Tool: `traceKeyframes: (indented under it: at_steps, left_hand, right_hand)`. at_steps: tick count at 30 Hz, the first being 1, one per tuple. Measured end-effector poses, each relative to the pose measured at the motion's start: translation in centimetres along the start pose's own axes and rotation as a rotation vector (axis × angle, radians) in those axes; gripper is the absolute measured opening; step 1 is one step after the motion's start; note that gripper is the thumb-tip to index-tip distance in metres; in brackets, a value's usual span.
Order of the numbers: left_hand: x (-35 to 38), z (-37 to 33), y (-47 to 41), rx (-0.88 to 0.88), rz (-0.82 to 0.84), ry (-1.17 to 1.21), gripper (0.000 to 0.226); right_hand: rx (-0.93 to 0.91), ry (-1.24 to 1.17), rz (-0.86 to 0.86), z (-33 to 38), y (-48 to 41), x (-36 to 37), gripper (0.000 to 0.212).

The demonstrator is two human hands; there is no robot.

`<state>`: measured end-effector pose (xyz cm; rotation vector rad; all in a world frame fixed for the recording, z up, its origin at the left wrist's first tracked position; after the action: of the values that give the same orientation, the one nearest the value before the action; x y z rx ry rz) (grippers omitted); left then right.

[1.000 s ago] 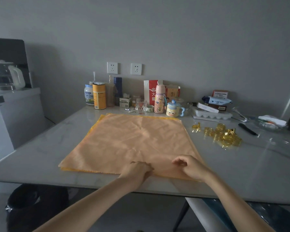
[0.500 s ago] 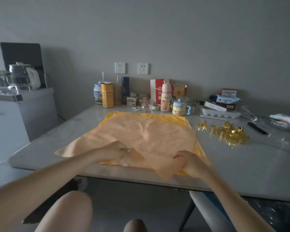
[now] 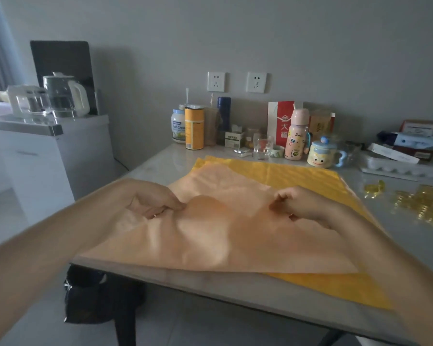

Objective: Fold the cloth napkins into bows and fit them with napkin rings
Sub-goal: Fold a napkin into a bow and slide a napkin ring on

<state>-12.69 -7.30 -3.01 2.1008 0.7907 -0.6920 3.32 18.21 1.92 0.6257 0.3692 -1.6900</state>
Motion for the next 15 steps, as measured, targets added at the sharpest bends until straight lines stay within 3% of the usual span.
traceKeyframes:
  at_steps: [2, 5, 10, 15]
  left_hand:
    - [-2.3, -1.1, -1.2, 0.018, -0.129, -0.036, 0.033]
    - [-5.1, -1.6, -3.7, 0.023, -0.475, -0.161, 0.044]
    - [-5.8, -0.9, -7.8, -0.019, -0.739, -0.391, 0.033]
    - [-6.3, 0.4, -10.3, 0.001, -0.795, -0.488, 0.028]
  right_hand:
    - [-0.033, -0.023, -0.151, 0.7, -4.3, -0.4, 0.013]
    - [-0.058, 0.107, -0.346, 0.7, -10.1, -0.3, 0.024]
    - [0.01, 0.295, -0.413, -1.2, -16.8, 0.9, 0.014]
    - [0.212, 0.693, -0.367, -4.3, -17.3, -0.1, 0.065]
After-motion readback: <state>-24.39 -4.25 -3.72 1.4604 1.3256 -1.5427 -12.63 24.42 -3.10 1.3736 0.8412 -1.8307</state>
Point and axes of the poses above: each hand's wrist, its own y-axis away from the middle knuckle, its own x-axis out of the palm, z = x × y, the point moved 7 cm from there along -y, towards the middle knuckle, and after that the axes turned 7 degrees about -y, right-handed, at the moved point
